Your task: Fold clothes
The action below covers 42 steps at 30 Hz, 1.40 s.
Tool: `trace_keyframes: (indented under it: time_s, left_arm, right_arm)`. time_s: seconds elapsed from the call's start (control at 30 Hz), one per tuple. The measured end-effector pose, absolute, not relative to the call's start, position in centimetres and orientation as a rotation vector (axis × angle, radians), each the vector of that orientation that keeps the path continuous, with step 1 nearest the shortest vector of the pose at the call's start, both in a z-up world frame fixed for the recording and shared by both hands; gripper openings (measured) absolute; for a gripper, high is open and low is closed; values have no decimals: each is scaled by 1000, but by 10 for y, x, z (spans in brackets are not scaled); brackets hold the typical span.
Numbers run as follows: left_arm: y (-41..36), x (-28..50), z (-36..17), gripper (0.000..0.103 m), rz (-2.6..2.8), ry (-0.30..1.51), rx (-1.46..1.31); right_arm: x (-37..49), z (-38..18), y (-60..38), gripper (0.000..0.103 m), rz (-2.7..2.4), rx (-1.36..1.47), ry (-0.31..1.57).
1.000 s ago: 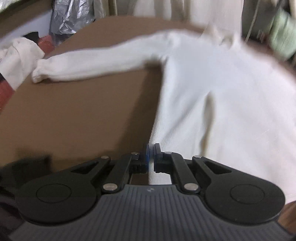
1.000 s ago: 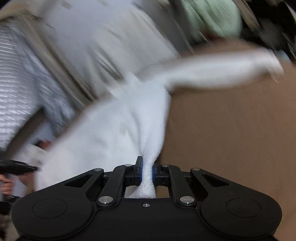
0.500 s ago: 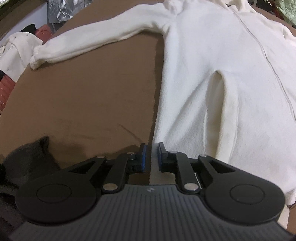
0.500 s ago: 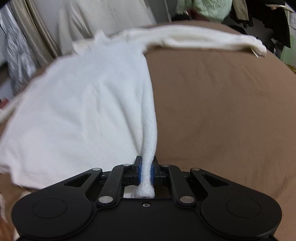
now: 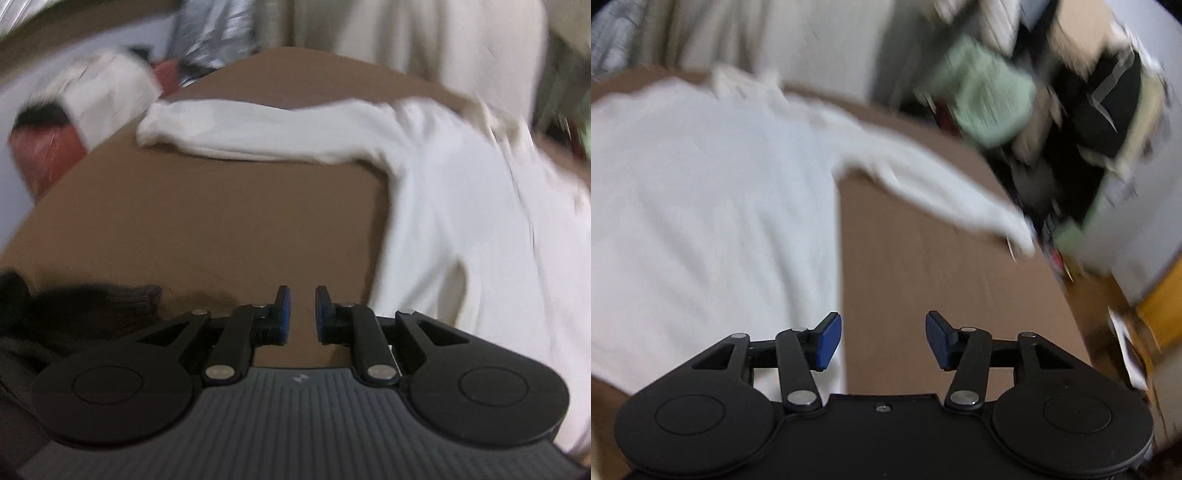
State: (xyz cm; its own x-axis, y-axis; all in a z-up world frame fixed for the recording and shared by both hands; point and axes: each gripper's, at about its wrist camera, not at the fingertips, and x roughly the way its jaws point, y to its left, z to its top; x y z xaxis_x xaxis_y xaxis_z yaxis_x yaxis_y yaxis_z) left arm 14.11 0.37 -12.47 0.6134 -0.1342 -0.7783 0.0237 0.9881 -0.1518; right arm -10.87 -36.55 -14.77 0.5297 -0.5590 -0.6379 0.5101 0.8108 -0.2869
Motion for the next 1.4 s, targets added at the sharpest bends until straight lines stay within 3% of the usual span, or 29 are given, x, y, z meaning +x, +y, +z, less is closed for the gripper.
trace_keyframes:
  time_s: [0.03,0.2,0.47,0.57,0.83,0.87,0.93,1.03,1.17,1.2,1.23,1.27,1.3,1.4]
  left_arm:
    - [8,152,-125,29,-68,917,-177]
    - [6,217,-132,49,17,935,-304]
    - [27,290,-165,49,68,982,-421]
    - [52,290,-178,49,120,964,-379]
    - [100,336,-199,53,311,949,-603]
    - [100,343,-199,55,310,941,-612]
    - [100,357,-199,70,308,926,-631]
    - [101,380,-209,85,325,857,-715]
    - [99,391,-228,85,325,788,-730]
    - [99,392,-232,79,322,765,-727]
    - [96,393,-235,51,302,747,-708]
    - [93,394,-238,34,271,733,-678]
    - [92,395,-241,11,252,726,-672]
    - [92,393,-238,8,206,676,-715]
  right_arm:
    - [-98,-141,-363,59,-565,-21,755]
    - [10,-144,-329,61,-167,129,733]
    - [157,-179,-169,60,337,-61,786]
    - [158,-184,-172,61,383,2,819]
    - [155,-190,-199,64,491,230,901]
    - [154,-191,-203,64,505,259,911]
    - [154,-193,-209,64,532,316,930]
    - [158,-198,-245,68,473,387,925]
    - [161,-213,-314,68,231,409,892]
    - [157,-217,-328,68,182,412,889]
    - [150,-221,-339,68,153,423,889]
    - [142,-224,-350,68,128,437,888]
    - [134,-228,-358,68,110,447,888]
    - [112,-240,-375,68,83,468,896]
